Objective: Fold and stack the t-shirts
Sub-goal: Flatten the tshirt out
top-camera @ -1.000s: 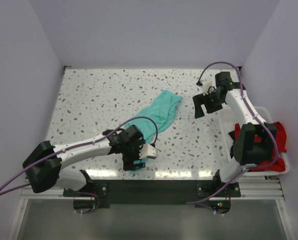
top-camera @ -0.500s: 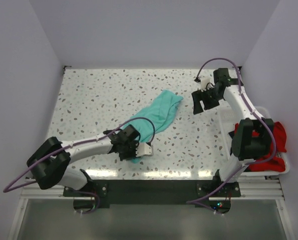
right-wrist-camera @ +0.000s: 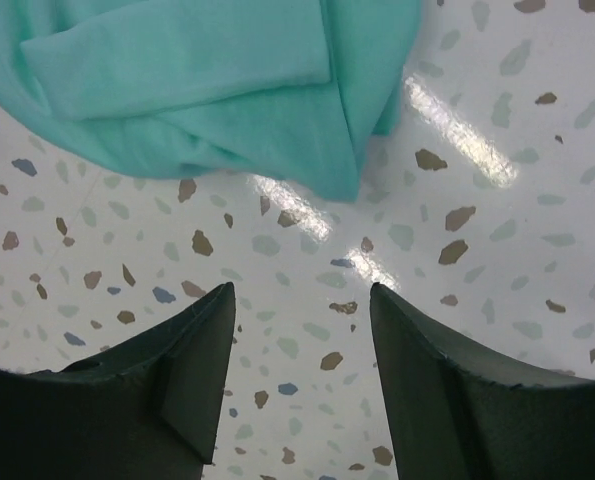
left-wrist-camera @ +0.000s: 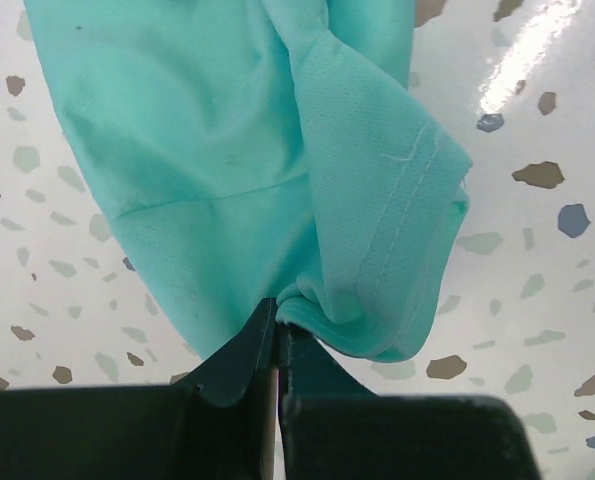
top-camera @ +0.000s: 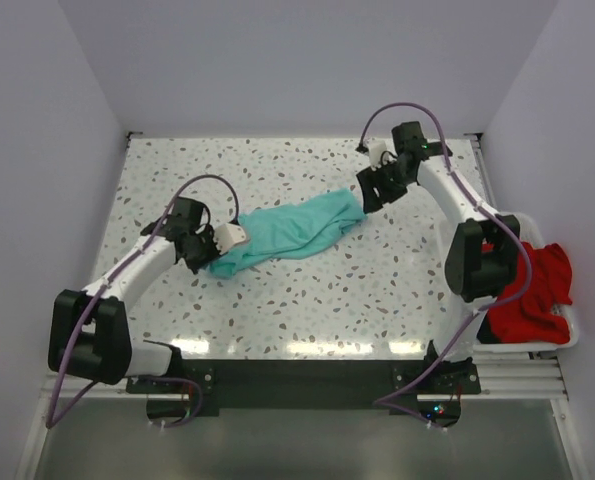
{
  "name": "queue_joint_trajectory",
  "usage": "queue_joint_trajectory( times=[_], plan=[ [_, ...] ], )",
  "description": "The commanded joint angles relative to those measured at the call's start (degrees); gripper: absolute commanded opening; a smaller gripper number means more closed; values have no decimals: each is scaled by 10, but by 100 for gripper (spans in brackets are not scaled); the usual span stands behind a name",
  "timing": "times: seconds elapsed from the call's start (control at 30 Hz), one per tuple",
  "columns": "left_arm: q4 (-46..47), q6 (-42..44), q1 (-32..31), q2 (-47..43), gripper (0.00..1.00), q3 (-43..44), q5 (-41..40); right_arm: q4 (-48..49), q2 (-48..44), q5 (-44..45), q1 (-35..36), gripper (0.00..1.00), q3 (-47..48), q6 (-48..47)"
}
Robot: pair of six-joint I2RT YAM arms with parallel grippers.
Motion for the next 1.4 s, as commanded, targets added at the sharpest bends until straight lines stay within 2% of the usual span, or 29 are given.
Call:
queue_joint_trajectory(
  times=[0.0,0.2,0.3,0.63,1.03,1.07,1.17,1.3,1.37],
  plan=[
    [-6,5,37,27,0,29,39,40,40,25,37,59,62,-15],
    [10,-23,61,64,0,47,53,8,163,4,51,58,194,11],
    [15,-30,62,73,0,48,55,3,194,-11,52,54,228,31],
    [31,-39,63,89,0,40,48,19,263,-43,53,45,260,73],
    [32,-47,63,96,0,49,47,-15,258,-70,53,45,251,77],
    [33,-47,65,95,0,50,47,-16,255,-68,52,39,245,77],
    [31,-52,65,94,0,54,47,-30,246,-65,52,31,245,75],
    [22,-67,75,90,0,71,60,-56,221,-63,52,0,256,72],
    [16,-75,88,80,0,81,73,-67,204,-59,50,0,265,70]
  ],
)
